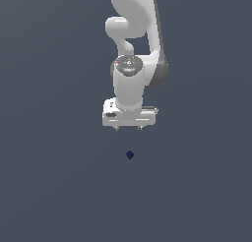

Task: Pick up the object and move it to a goal position.

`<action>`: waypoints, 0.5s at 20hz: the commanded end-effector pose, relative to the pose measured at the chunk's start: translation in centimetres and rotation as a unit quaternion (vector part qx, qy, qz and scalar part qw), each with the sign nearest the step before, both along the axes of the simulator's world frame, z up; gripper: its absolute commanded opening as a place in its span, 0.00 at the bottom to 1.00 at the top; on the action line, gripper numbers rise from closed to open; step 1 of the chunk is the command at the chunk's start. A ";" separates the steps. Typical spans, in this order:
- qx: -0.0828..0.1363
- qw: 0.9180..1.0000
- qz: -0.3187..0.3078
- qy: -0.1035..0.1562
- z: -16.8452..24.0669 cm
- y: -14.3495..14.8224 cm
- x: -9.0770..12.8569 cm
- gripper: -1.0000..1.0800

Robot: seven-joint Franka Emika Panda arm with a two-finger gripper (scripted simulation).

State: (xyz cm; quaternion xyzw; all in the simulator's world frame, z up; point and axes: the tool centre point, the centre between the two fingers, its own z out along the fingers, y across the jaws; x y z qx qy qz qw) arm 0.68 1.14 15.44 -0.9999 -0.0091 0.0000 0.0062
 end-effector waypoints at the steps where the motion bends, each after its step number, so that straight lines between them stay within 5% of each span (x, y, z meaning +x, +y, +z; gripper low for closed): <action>1: 0.000 1.000 0.002 -0.001 0.1 0.2 0.0 0.96; 10: -0.002 1.000 0.029 -0.001 -0.6 0.2 0.6 0.96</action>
